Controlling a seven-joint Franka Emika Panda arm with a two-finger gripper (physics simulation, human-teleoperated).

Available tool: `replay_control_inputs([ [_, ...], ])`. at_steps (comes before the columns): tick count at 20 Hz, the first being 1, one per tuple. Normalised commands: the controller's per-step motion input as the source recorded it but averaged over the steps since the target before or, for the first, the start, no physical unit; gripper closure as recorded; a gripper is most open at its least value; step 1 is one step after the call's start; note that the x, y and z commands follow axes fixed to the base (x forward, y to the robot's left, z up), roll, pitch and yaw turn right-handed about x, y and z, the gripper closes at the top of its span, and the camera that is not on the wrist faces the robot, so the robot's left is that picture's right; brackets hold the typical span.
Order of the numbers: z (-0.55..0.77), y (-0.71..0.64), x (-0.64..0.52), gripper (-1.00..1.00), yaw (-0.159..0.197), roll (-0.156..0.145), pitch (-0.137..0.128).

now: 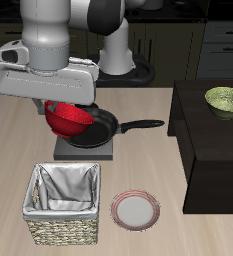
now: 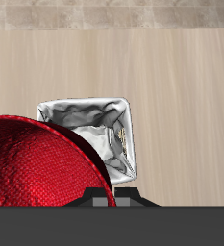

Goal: Place the red bowl in the basket

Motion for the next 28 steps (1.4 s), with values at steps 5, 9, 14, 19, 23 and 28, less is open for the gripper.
replay_control_inputs([
  [5, -0.18, -0.02, 0.18, 1.0, 0.005, 0.013, 0.026],
  [9, -0.33, -0.07, 0.09, 1.0, 0.006, 0.005, 0.039],
  [14, -0.35, -0.23, 0.14, 1.0, 0.009, -0.015, 0.039],
  [19, -0.33, -0.21, 0.13, 1.0, 0.001, -0.044, 0.039],
  [23, -0.36, -0.12, 0.09, 1.0, 0.02, -0.026, 0.039],
  [28, -0.32, 0.05, -0.03, -1.0, 0.107, 0.005, 0.015],
])
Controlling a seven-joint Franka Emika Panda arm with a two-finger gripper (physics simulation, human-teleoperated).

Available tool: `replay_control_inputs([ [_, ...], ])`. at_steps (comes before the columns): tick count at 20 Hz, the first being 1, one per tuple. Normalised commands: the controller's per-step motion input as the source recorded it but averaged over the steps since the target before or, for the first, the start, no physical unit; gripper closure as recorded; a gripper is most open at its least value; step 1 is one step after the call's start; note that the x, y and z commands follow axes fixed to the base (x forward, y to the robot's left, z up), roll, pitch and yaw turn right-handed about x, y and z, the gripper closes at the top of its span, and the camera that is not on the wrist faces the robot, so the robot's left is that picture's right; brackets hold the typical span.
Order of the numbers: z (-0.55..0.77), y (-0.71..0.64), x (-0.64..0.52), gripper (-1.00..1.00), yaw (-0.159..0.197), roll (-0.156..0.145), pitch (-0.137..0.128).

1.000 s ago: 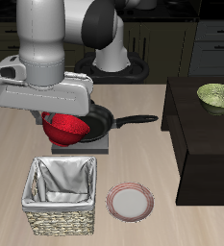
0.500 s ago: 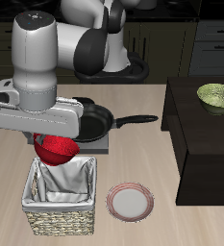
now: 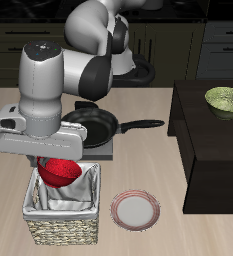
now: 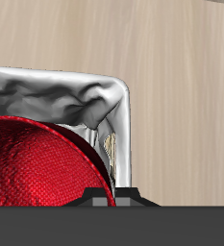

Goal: Place the red bowl in the basket

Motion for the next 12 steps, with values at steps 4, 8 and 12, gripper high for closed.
replay_control_inputs([
  [4, -0.18, 0.11, -0.13, -1.0, 0.023, 0.046, 0.023],
  [8, 0.06, 0.01, -0.1, -1.0, 0.025, 0.037, -0.006],
  [12, 0.08, 0.07, -0.26, -1.0, 0.032, 0.04, -0.026],
])
